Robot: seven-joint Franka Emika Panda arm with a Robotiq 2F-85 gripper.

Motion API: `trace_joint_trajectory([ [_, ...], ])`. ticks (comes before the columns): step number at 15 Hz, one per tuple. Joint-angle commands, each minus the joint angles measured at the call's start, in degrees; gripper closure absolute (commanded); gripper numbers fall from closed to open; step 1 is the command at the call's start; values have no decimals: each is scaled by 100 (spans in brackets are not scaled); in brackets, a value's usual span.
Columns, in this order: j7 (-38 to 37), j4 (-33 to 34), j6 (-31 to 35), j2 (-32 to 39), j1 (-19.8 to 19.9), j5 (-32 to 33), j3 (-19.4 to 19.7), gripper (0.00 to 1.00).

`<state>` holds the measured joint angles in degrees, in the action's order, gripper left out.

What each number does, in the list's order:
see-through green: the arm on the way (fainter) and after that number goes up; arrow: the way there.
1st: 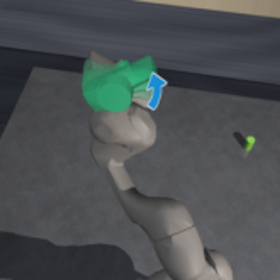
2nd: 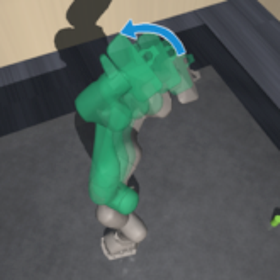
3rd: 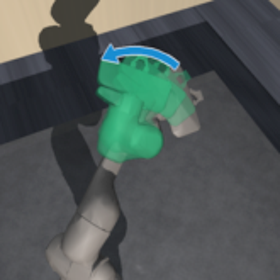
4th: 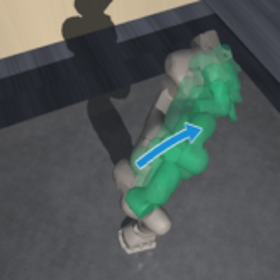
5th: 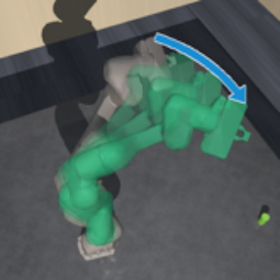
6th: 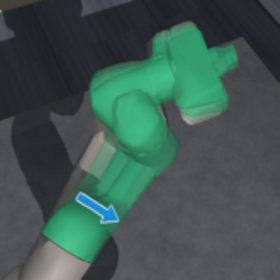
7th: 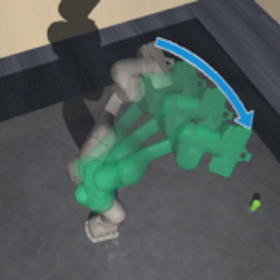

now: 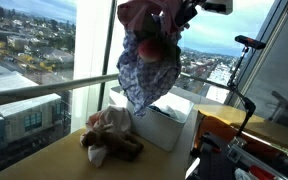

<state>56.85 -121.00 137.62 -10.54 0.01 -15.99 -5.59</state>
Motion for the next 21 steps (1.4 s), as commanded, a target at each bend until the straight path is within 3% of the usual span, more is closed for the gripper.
trace_joint_trajectory([
  [1, 252, 429, -298, -25, -130, -106, 625, 100],
  [8, 360, 372, 122, 629, -21, -101, 1074, 100],
  [21, 171, 279, 932, 2304, 519, -1, 795, 100],
])
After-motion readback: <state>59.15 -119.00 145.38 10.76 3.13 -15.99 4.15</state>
